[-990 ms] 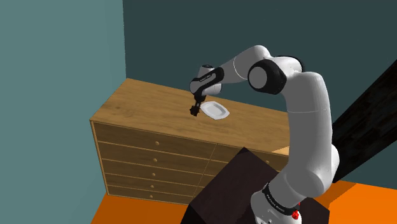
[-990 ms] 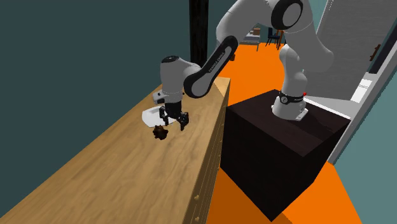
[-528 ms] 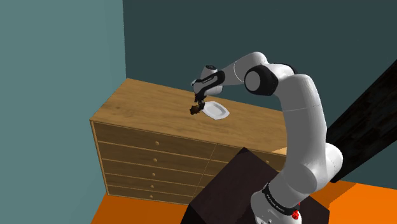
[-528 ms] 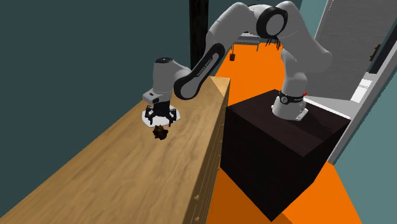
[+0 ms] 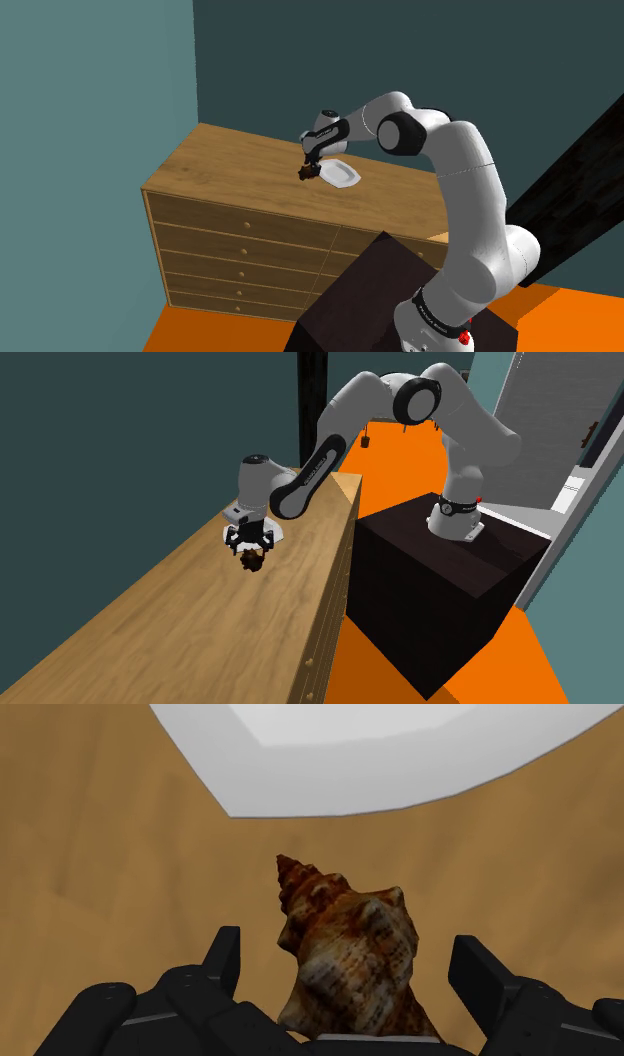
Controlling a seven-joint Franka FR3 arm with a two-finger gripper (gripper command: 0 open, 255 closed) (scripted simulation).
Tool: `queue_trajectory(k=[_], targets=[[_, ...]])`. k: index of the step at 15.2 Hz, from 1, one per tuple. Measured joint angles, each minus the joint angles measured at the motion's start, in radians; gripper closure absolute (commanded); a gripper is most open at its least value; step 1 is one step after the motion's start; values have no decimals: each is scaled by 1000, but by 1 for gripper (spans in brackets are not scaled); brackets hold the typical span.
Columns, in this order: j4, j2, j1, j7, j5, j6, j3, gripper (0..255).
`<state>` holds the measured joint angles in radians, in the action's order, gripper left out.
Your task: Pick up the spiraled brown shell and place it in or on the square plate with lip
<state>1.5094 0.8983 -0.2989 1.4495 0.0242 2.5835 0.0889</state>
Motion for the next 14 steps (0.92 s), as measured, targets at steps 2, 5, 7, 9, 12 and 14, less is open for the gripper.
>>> queue_trajectory(k=[2, 5, 7, 9, 12, 14], targets=[[-2, 6, 0, 0, 0, 4, 0, 0], [-3, 8, 1, -1, 0, 5, 0, 0], [-3, 8, 1, -1, 0, 5, 0, 255], [-4, 7, 0, -1, 0, 5, 0, 255], [-4, 5, 1, -1, 0, 5, 0, 255], [-5, 6, 1, -1, 0, 5, 0, 255]])
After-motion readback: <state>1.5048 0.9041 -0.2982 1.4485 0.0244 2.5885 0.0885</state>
